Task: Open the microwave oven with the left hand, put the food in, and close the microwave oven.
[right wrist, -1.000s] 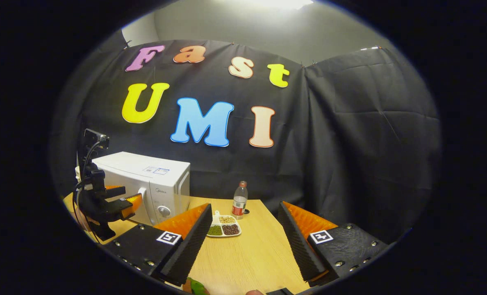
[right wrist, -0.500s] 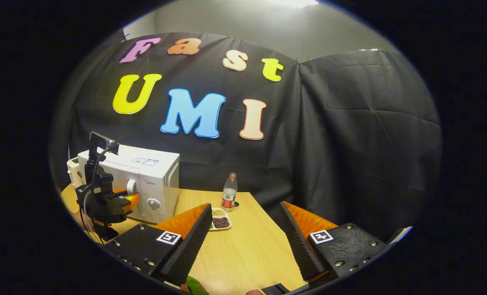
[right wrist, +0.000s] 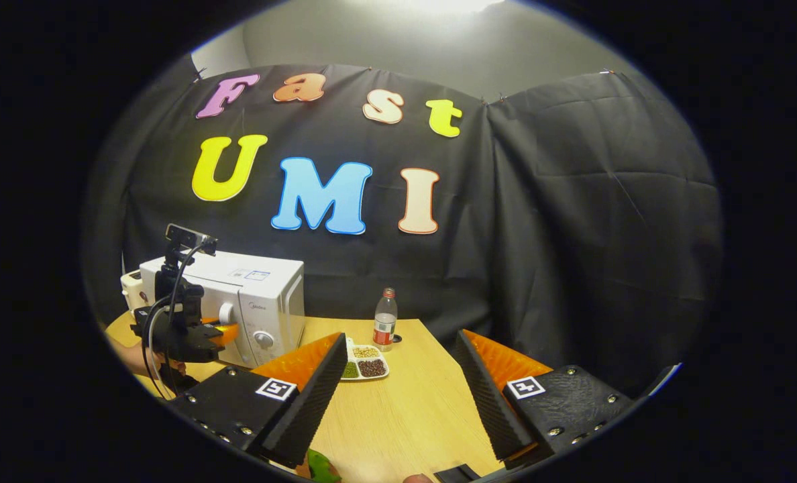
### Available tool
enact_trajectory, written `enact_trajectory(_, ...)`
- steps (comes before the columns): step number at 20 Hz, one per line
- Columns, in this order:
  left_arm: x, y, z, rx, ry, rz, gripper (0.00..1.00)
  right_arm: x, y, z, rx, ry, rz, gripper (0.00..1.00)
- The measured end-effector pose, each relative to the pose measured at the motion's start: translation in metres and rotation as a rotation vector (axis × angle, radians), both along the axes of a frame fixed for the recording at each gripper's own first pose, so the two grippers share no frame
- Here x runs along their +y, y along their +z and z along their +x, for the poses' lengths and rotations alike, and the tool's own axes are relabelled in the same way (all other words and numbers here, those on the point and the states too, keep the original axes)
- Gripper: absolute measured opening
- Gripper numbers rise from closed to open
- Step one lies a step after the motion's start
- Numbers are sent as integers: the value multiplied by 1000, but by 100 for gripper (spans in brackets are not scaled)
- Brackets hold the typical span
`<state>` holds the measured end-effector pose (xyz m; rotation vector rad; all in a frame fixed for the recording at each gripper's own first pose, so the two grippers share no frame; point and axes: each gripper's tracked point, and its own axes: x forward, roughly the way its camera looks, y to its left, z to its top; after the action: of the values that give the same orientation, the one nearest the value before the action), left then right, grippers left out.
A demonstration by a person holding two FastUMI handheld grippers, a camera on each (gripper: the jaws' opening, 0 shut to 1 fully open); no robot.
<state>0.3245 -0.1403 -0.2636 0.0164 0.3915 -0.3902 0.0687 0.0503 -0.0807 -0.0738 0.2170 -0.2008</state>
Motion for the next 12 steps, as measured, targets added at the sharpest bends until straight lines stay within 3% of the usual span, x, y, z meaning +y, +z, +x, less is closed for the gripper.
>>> enact_trajectory(6,32,8,-66,-11,21,11,13,12,7,-10,-39,104,22,98)
enact_trajectory(12,79,11,-123,1,112,31,11,28,12,-33,-58,226,46,98)
